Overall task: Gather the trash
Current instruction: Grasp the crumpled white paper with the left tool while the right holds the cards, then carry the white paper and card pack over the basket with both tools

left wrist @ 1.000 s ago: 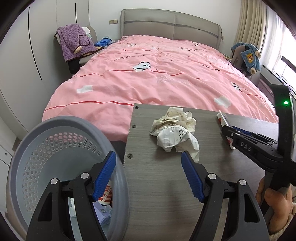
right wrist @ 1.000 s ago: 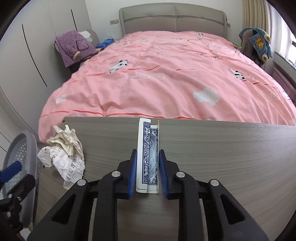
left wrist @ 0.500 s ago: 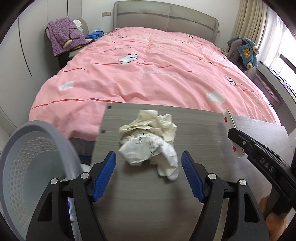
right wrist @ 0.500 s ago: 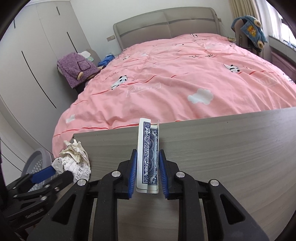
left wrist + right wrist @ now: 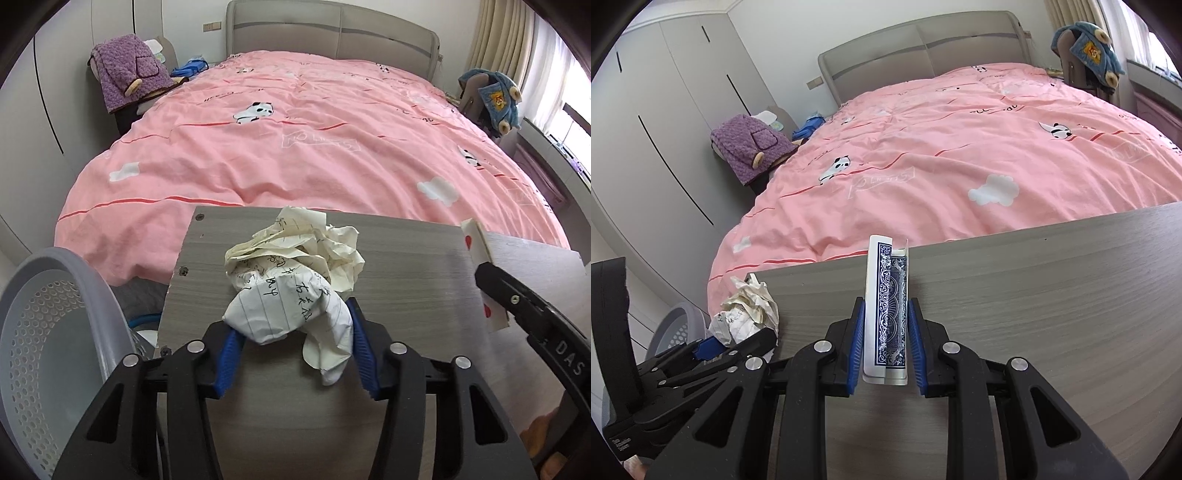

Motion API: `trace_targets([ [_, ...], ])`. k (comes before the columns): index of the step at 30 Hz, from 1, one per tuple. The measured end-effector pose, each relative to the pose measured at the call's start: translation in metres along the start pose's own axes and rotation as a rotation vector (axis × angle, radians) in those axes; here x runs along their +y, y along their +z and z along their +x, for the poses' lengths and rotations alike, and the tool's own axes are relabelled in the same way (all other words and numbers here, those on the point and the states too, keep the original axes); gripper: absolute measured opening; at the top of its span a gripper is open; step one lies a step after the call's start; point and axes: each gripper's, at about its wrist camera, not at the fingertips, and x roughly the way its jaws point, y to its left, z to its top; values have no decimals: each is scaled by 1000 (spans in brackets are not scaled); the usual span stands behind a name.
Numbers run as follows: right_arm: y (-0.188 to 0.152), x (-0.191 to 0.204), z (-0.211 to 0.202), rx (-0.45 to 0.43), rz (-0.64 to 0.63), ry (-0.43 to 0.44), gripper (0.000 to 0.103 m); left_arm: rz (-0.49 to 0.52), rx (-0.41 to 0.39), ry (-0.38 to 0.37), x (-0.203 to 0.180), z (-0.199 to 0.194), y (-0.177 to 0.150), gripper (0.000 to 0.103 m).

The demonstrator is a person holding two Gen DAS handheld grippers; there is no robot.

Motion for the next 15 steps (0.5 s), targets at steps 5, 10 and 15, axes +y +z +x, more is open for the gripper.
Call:
trace_targets([
  [5,-4,3,-6,8,-10,-1,23,9,-46,15,5,-24,-7,50],
  [10,-15,16,-16,21,-28,-2,23,-5,-76,18,19,-49,-15,50],
  [15,-24,44,-29,18,-71,25,23,-19,-125,39,43,-79,-24,50],
])
